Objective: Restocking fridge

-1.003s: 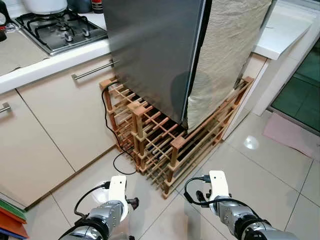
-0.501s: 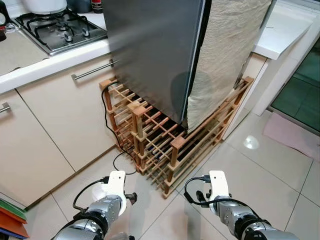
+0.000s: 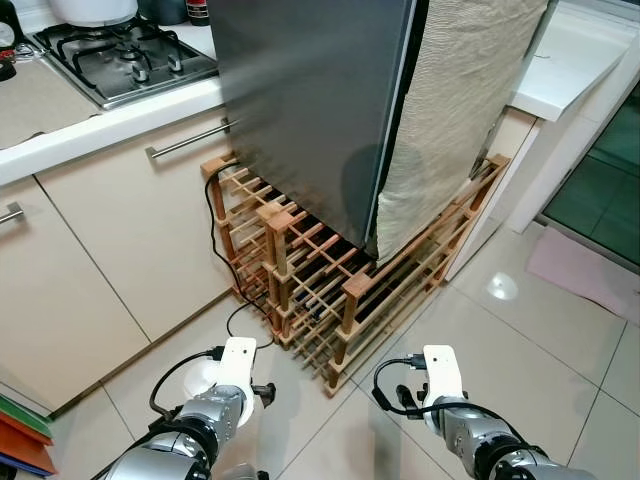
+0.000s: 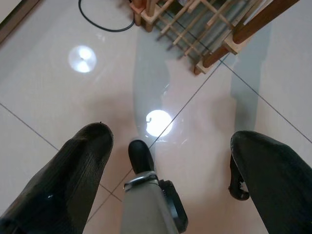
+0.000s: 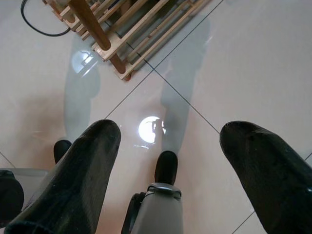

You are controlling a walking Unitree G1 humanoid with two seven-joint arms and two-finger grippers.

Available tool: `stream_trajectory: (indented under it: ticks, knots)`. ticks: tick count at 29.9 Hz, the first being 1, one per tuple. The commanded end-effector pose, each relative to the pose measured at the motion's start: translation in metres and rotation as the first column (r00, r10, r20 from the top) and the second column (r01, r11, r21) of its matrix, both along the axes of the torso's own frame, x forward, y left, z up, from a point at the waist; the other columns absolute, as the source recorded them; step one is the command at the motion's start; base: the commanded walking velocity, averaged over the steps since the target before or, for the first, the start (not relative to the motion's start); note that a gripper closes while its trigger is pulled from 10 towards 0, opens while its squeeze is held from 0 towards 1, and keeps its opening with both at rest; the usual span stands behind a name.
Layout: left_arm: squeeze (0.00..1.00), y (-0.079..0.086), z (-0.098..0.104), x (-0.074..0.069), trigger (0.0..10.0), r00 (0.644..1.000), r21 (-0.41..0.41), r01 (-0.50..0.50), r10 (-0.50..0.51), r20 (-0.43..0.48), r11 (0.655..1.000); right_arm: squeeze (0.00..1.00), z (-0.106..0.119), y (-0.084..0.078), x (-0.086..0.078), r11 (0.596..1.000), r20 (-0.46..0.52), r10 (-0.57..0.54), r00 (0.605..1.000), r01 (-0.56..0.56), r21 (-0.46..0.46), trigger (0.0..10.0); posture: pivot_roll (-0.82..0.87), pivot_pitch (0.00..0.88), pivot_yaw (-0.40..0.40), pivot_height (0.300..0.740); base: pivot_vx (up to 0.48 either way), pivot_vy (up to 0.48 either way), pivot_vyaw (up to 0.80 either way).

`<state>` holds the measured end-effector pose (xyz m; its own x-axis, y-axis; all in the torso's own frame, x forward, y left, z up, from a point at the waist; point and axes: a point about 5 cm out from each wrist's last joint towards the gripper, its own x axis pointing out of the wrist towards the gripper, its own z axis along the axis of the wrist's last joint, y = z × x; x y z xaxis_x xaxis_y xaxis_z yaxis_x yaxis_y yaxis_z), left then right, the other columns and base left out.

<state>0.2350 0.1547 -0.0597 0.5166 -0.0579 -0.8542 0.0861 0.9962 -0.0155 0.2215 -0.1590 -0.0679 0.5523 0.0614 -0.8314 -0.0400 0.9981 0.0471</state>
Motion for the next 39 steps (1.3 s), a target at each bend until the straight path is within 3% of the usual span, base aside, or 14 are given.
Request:
stream_trajectory:
  ticks: [1, 5, 12, 19, 39]
  knots:
    - [0.00, -0.002, 0.002, 0.003, 10.0, 1.000, 0.000, 0.015, -0.015, 0.008, 1.000, 0.00, 0.002, -0.002, 0.004, 1.000, 0.012, -0.005, 1.000, 0.005, -0.003, 10.0, 0.00, 0.000, -0.030, 0.727, 0.000, 0.000, 0.00]
    - [0.00, -0.002, 0.001, 0.002, 10.0, 1.000, -0.001, 0.016, -0.016, 0.010, 1.000, 0.00, 0.004, 0.003, 0.007, 1.000, 0.020, 0.013, 1.000, -0.013, 0.003, 10.0, 0.01, 0.000, -0.034, 0.727, 0.000, 0.000, 0.00]
    - [0.00, -0.002, 0.000, 0.001, 10.0, 1.000, 0.009, 0.024, -0.024, 0.006, 1.000, 0.00, 0.004, -0.008, 0.006, 0.998, 0.014, 0.040, 0.999, -0.039, -0.058, 10.0, 0.02, 0.000, -0.045, 0.727, 0.000, 0.000, 0.00]
    - [0.00, -0.001, -0.002, -0.003, 10.0, 0.999, 0.016, 0.032, -0.032, -0.004, 0.999, 0.00, 0.002, -0.003, 0.004, 0.996, -0.007, 0.066, 0.998, -0.067, -0.057, 10.0, 0.01, 0.000, -0.042, 0.727, 0.000, 0.000, 0.00]
    - [0.00, -0.002, -0.001, -0.002, 10.0, 1.000, 0.011, 0.029, -0.029, 0.002, 1.000, 0.00, 0.002, -0.010, 0.002, 0.997, -0.010, 0.050, 0.999, -0.051, -0.065, 10.0, 0.01, 0.000, -0.050, 0.727, 0.000, 0.000, 0.00]
